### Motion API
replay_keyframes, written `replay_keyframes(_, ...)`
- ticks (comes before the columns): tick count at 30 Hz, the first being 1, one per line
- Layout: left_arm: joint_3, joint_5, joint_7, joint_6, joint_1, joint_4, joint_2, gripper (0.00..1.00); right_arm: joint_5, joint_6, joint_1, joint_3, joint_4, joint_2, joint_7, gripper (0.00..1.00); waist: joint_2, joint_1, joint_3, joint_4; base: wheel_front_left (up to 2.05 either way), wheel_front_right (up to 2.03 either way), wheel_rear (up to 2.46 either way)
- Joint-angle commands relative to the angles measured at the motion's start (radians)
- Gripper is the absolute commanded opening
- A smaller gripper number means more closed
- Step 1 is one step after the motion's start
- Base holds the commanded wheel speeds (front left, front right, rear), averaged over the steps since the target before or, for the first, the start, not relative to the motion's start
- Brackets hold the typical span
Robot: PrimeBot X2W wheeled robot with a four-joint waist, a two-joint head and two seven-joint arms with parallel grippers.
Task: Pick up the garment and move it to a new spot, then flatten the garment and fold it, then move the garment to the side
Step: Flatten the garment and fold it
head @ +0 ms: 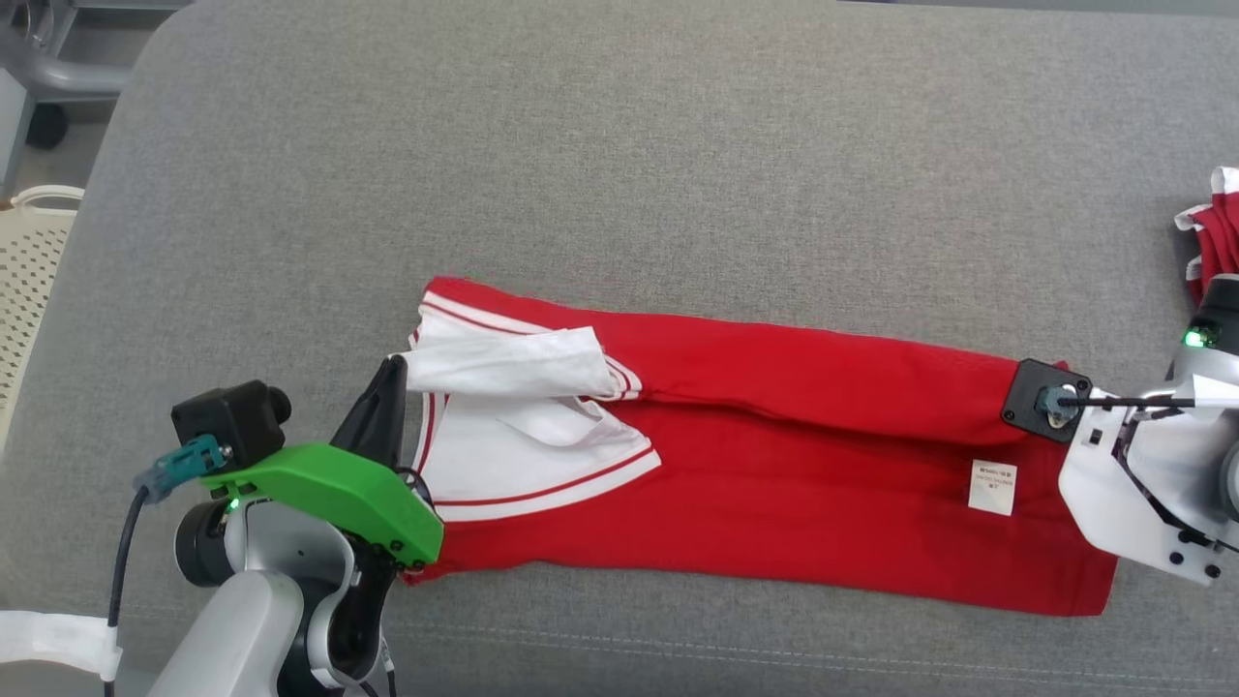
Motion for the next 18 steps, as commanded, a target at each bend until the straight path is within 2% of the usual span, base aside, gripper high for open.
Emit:
replay_keyframes(1, 0.002, -0.011, 0.002, 0.006, 0.022, -0.003, 0.005, 0.0, 0.004, -0.002, 0.02, -0.003, -0.026, -0.021, 0.036, 0.0, 0.0, 0.0, -0.013, 0.007, 0.0, 0.0, 0.0)
replay_keyframes(8, -0.005, -0.019, 0.007, 0.016, 0.05, 0.001, 0.0, 0.0, -0.03, -0.002, 0.05, -0.002, -0.078, -0.045, 0.1, 0.0, 0.0, 0.0, -0.027, 0.014, 0.0, 0.0, 0.0)
replay_keyframes(18, -0.019, -0.033, 0.015, 0.021, 0.085, 0.02, -0.012, 0.0, -0.084, -0.002, 0.114, -0.002, -0.075, -0.054, 0.13, 0.0, 0.0, 0.0, -0.026, 0.03, 0.0, 0.0, 0.0)
